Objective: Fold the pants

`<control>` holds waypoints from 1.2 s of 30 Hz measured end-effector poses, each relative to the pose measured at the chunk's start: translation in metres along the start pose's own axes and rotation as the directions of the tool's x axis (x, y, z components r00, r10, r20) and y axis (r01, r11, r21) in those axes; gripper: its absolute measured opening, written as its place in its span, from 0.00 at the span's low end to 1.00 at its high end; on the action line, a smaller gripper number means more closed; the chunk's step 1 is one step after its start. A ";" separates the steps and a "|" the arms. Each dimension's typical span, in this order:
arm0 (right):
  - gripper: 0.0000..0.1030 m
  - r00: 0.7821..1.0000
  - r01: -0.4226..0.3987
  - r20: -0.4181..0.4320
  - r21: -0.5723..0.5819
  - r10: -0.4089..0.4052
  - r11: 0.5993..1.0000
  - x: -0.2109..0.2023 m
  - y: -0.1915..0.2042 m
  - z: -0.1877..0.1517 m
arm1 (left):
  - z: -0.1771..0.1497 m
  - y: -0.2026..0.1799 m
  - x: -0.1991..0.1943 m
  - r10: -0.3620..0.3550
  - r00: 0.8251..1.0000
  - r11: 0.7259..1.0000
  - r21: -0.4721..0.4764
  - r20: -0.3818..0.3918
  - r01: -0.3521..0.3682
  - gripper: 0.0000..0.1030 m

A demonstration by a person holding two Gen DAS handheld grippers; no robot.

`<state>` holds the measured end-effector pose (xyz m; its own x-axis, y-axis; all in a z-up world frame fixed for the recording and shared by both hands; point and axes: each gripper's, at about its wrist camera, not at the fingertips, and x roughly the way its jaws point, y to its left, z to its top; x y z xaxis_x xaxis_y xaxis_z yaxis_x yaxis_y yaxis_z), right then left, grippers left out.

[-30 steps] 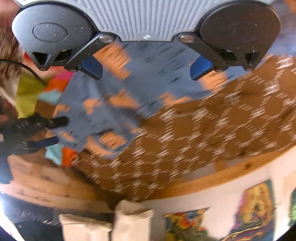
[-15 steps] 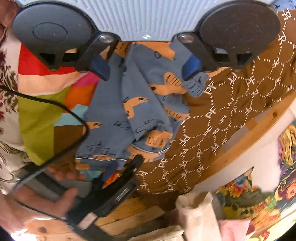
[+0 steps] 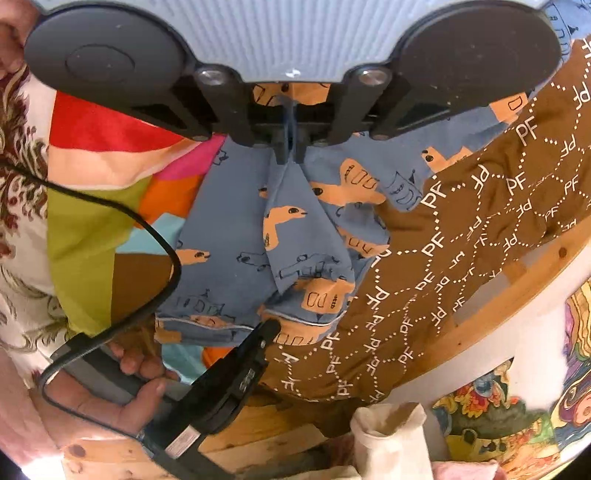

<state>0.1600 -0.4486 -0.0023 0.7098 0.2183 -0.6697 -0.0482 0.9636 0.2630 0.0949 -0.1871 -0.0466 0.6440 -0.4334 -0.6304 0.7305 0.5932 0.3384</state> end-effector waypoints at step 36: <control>0.42 0.959 0.280 -0.039 0.020 -0.279 0.960 -0.097 -0.022 -0.048 | -0.013 0.039 -0.025 -0.131 0.991 0.980 -0.151 -0.009 0.128 0.54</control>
<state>0.0584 -0.4833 0.0236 0.6669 -0.0533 -0.7433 0.1664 0.9829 0.0788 0.1046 -0.1439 -0.0266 0.5405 -0.5013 -0.6758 0.7642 0.6284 0.1451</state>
